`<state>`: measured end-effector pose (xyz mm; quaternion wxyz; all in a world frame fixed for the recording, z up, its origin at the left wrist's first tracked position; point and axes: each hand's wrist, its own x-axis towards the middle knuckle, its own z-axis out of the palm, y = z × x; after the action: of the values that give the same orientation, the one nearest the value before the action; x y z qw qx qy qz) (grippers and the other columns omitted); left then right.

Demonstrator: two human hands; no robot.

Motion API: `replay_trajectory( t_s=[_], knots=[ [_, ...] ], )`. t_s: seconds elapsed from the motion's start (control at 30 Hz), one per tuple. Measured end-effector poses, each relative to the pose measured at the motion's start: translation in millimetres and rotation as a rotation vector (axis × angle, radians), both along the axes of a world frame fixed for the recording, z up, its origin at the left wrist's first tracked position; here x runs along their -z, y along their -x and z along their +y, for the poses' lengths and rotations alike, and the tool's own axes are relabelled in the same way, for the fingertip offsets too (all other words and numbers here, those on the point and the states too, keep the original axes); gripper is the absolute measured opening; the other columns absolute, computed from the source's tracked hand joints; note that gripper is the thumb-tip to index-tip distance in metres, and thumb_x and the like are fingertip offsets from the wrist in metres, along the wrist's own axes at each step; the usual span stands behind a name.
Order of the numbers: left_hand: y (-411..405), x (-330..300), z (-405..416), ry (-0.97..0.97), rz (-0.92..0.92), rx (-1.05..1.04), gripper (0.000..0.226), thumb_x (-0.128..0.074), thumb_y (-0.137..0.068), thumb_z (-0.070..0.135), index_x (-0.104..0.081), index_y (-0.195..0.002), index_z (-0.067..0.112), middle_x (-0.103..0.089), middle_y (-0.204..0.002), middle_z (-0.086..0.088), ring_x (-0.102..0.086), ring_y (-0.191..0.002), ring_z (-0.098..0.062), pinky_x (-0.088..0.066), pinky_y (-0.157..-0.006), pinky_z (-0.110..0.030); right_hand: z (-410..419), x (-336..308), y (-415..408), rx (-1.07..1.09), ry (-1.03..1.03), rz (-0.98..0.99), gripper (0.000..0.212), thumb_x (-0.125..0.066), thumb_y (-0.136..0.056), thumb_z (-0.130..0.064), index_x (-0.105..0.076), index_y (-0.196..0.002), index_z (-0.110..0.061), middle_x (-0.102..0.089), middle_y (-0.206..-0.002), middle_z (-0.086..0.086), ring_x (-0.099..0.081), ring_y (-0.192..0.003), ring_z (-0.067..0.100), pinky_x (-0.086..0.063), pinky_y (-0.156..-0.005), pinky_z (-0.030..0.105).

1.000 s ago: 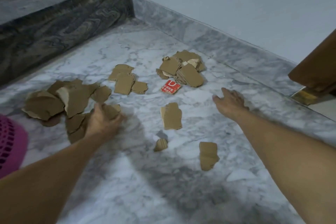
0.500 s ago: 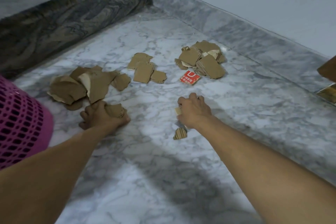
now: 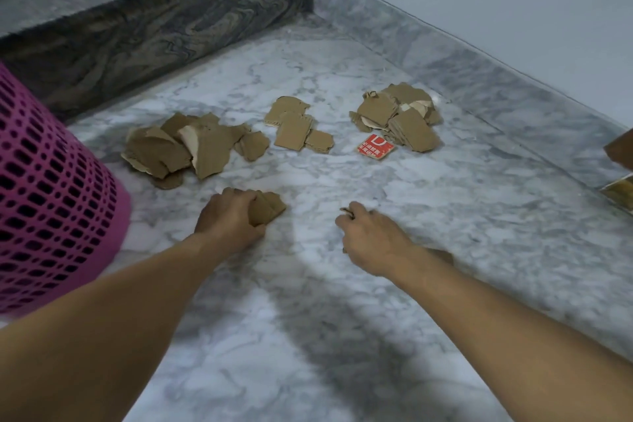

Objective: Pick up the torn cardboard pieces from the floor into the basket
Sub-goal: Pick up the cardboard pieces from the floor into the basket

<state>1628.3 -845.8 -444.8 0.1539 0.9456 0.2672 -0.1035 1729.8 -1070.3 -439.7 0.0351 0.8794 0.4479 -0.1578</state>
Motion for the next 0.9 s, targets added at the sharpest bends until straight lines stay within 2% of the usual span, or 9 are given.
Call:
replay_trajectory(
  t_s=[0.13,0.2,0.3,0.5,0.57,0.67,0.73,0.83,0.9],
  knots=[
    [-5.0,-5.8,-2.8,-0.123,0.083,0.191,0.055,-0.073,-0.077,0.033,-0.056,-0.127,0.017,-0.063,-0.120,-0.011,-0.060,-0.105,-0.032,-0.050,-0.084,-0.035,-7.2,6.7,20.3,-0.034,0.049,-0.029,0.029,-0.043,-0.096,-0.020,-0.053,-0.120,-0.007,-0.041,-0.132,0.016,-0.052,-0.103,0.034,-0.034,-0.071,0.034],
    [-6.5,-5.4,-2.6,-0.198,0.140,0.253,0.052,-0.071,-0.076,0.027,-0.055,-0.124,0.016,-0.063,-0.116,-0.011,-0.061,-0.102,-0.031,-0.050,-0.080,-0.034,-6.6,5.9,19.6,-0.034,0.038,-0.038,0.025,-0.045,-0.094,-0.008,-0.054,-0.116,-0.007,-0.044,-0.128,0.015,-0.054,-0.098,0.033,-0.035,-0.068,0.034],
    [-4.3,-0.4,-3.0,-0.239,0.171,0.291,0.054,-0.068,-0.079,0.019,-0.049,-0.130,0.013,-0.060,-0.120,-0.012,-0.060,-0.105,-0.032,-0.049,-0.078,-0.035,-8.7,3.7,18.9,-0.067,0.033,-0.078,0.029,-0.040,-0.088,0.008,-0.056,-0.108,-0.005,-0.048,-0.121,0.015,-0.058,-0.090,0.031,-0.034,-0.063,0.034],
    [6.4,6.1,-8.2,-0.226,0.078,0.282,0.056,-0.060,-0.085,0.014,-0.042,-0.138,0.016,-0.052,-0.136,-0.011,-0.055,-0.116,-0.033,-0.046,-0.090,-0.036,-10.2,-0.4,8.3,-0.063,0.037,-0.145,0.036,-0.046,-0.086,0.010,-0.053,-0.117,-0.004,-0.051,-0.118,0.017,-0.063,-0.092,0.032,-0.044,-0.065,0.036],
    [7.2,-0.9,-12.0,-0.246,0.076,0.295,0.058,-0.060,-0.086,0.013,-0.040,-0.140,0.017,-0.054,-0.134,-0.011,-0.057,-0.113,-0.034,-0.047,-0.084,-0.036,-18.3,-6.5,-9.6,-0.030,0.036,-0.175,0.037,-0.048,-0.086,0.007,-0.051,-0.122,-0.004,-0.054,-0.119,0.016,-0.065,-0.095,0.033,-0.048,-0.069,0.037],
    [7.9,-10.8,-20.0,-0.294,0.035,0.310,0.056,-0.057,-0.086,0.010,-0.041,-0.139,0.018,-0.062,-0.119,-0.014,-0.061,-0.101,-0.038,-0.045,-0.070,-0.036,-44.3,-17.5,-36.7,-0.005,0.080,-0.132,0.037,-0.046,-0.085,0.005,-0.049,-0.117,-0.013,-0.055,-0.114,0.010,-0.062,-0.090,0.033,-0.037,-0.065,0.036],
    [8.3,-14.7,-26.2,-0.285,-0.024,0.349,0.055,-0.056,-0.085,0.009,-0.041,-0.138,0.016,-0.065,-0.113,-0.015,-0.063,-0.094,-0.039,-0.040,-0.063,-0.034,-66.7,-23.7,-48.2,-0.008,0.148,-0.112,0.045,-0.048,-0.083,0.003,-0.047,-0.120,-0.022,-0.056,-0.110,0.007,-0.056,-0.081,0.030,-0.040,-0.065,0.036],
    [10.0,-12.4,-36.9,-0.316,-0.147,0.477,0.067,-0.080,-0.055,0.010,-0.048,-0.114,0.015,-0.068,-0.068,-0.013,-0.063,-0.051,-0.035,-0.037,-0.040,-0.029,-100.7,-22.6,-50.0,0.002,0.212,-0.059,0.080,-0.048,-0.085,-0.002,-0.021,-0.151,-0.040,-0.058,-0.115,0.004,-0.061,-0.093,0.030,-0.046,-0.072,0.036],
    [13.6,-2.3,-43.8,-0.358,-0.198,0.492,0.070,-0.083,-0.042,0.017,-0.047,-0.102,0.017,-0.061,-0.049,-0.008,-0.054,-0.034,-0.033,-0.025,-0.037,-0.022,-119.0,-14.3,-40.0,0.022,0.188,0.001,0.083,-0.048,-0.088,-0.005,-0.011,-0.154,-0.039,-0.055,-0.128,0.004,-0.060,-0.106,0.030,-0.049,-0.080,0.036]
  ],
)
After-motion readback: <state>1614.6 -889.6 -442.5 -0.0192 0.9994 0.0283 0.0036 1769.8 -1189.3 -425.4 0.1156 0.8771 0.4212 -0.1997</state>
